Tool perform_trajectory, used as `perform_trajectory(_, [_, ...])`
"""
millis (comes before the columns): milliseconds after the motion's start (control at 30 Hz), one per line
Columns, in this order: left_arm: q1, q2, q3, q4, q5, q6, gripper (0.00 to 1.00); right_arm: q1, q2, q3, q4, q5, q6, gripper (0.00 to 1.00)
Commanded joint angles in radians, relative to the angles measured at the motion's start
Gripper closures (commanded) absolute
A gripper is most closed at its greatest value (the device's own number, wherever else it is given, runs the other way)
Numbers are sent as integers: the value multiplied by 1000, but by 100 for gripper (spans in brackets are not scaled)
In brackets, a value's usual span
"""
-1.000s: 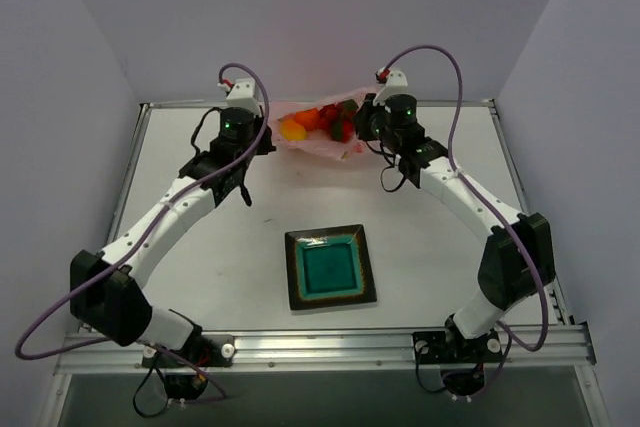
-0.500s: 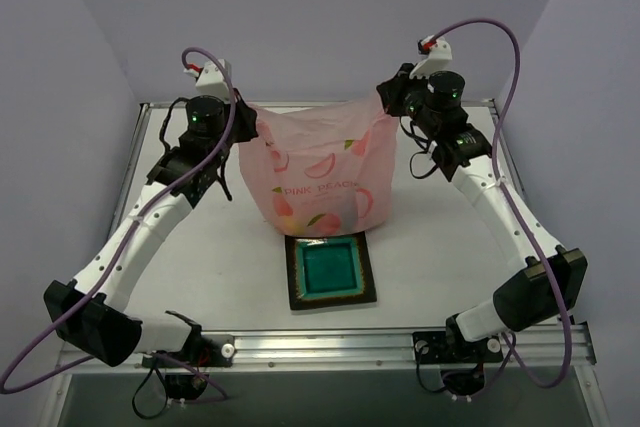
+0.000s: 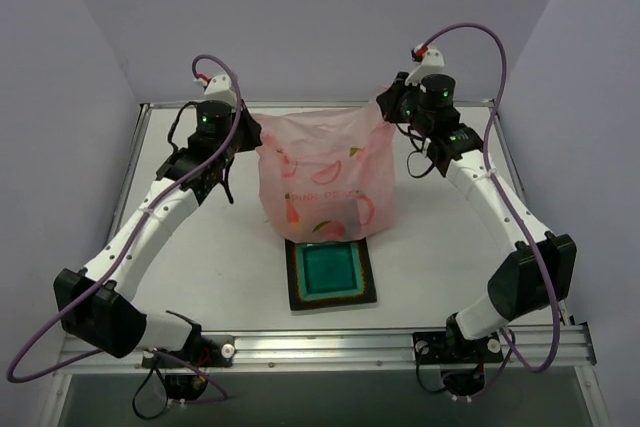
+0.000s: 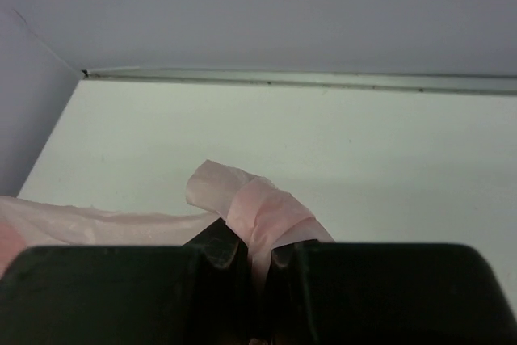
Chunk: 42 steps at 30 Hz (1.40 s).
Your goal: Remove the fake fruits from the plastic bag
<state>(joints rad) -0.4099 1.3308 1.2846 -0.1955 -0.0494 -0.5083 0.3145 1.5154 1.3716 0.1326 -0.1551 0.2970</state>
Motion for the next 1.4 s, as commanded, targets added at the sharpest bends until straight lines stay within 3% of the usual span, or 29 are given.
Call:
perform_trajectory(0, [6, 11, 206, -14, 2, 20, 98, -5, -14, 176, 56, -17, 1, 100])
perform_trajectory(100, [11, 30, 269, -44, 3, 28, 98, -6, 14, 290, 16, -18, 1, 100])
perform_trajectory(200, [16, 10, 266, -50, -12, 33, 98, -6, 17, 288, 5, -11, -4, 100])
perform_trajectory(367, [22, -15, 124, -29, 2, 2, 98, -9, 12, 98, 28, 61, -12, 100])
perform_trajectory(533, [19, -4, -92, 85, 26, -84, 98, -14, 40, -228, 235, 72, 43, 100])
perform_trajectory(733, [10, 79, -130, 162, 13, -96, 98, -48, 71, -223, 243, 116, 68, 96])
perform_trajectory(833, [11, 116, -110, 179, 8, -99, 98, -51, 65, -161, 159, 152, 59, 64])
perform_trajectory(867, [10, 132, -105, 182, 19, -101, 98, -48, 54, -123, 124, 182, 57, 34])
perform_trajectory(933, [8, 142, -116, 243, 34, -113, 98, -38, -15, -120, 70, 192, 42, 8])
perform_trajectory(1033, [5, 137, -142, 283, 49, -136, 98, -16, -124, -173, 61, 175, 33, 5])
perform_trajectory(1133, [-1, 120, -163, 314, 77, -153, 98, 32, -275, -215, 24, 195, 33, 5])
perform_trajectory(1200, [-10, 105, -172, 327, 82, -159, 98, 69, -322, -248, 15, 231, 28, 15])
perform_trajectory(1233, [-13, 100, -177, 329, 80, -159, 98, 87, -340, -258, 4, 235, 27, 24])
perform_trajectory(1267, [-15, 87, -192, 334, 77, -159, 98, 118, -366, -266, 1, 227, 28, 59])
perform_trajectory(1300, [-20, 81, -205, 340, 77, -160, 98, 138, -373, -273, 1, 195, 34, 73])
perform_trajectory(1367, [-23, 67, -237, 358, 77, -165, 98, 188, -354, -279, 18, 174, 44, 93])
